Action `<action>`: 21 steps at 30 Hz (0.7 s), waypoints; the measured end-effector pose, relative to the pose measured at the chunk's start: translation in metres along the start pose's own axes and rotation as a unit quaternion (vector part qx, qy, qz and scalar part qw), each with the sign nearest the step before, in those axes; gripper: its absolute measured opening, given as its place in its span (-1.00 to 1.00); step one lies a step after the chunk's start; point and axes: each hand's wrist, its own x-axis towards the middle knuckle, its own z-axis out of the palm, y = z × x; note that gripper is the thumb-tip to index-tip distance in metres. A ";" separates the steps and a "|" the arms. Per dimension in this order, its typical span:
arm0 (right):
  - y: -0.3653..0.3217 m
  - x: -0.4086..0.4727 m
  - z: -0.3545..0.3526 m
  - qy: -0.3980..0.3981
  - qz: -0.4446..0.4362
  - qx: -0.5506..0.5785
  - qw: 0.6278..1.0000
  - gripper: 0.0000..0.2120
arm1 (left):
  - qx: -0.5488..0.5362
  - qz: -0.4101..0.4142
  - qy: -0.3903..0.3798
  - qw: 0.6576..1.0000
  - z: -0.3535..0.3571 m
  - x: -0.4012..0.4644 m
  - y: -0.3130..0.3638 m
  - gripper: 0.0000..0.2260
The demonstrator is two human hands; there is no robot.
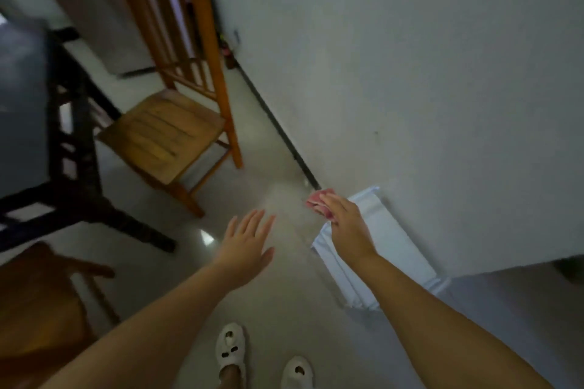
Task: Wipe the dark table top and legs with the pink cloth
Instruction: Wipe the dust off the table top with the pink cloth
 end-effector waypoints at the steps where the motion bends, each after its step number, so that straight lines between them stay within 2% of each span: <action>1: -0.016 -0.001 0.010 0.000 -0.036 -0.010 0.999 -0.54 | -0.014 -0.023 0.012 1.000 -0.002 -0.024 -0.012 -0.29; 5: -0.083 -0.018 0.066 -0.089 -0.146 -0.041 0.984 -0.55 | -0.042 -0.134 0.052 0.989 -0.001 -0.128 -0.054 -0.32; 10: -0.181 -0.065 0.147 -0.156 -0.287 -0.049 0.944 -0.63 | -0.086 -0.296 0.062 0.949 0.030 -0.279 -0.099 -0.42; 14: -0.248 -0.124 0.227 -0.212 -0.365 -0.062 0.905 -0.67 | -0.104 -0.385 0.055 0.915 0.062 -0.408 -0.130 -0.43; 18: -0.316 -0.207 0.314 -0.272 -0.433 -0.071 0.857 -0.67 | -0.100 -0.443 0.086 0.887 0.076 -0.545 -0.157 -0.38; 21: -0.380 -0.273 0.363 -0.295 -0.462 -0.080 0.833 -0.60 | -0.129 -0.495 0.099 0.854 0.088 -0.639 -0.180 -0.36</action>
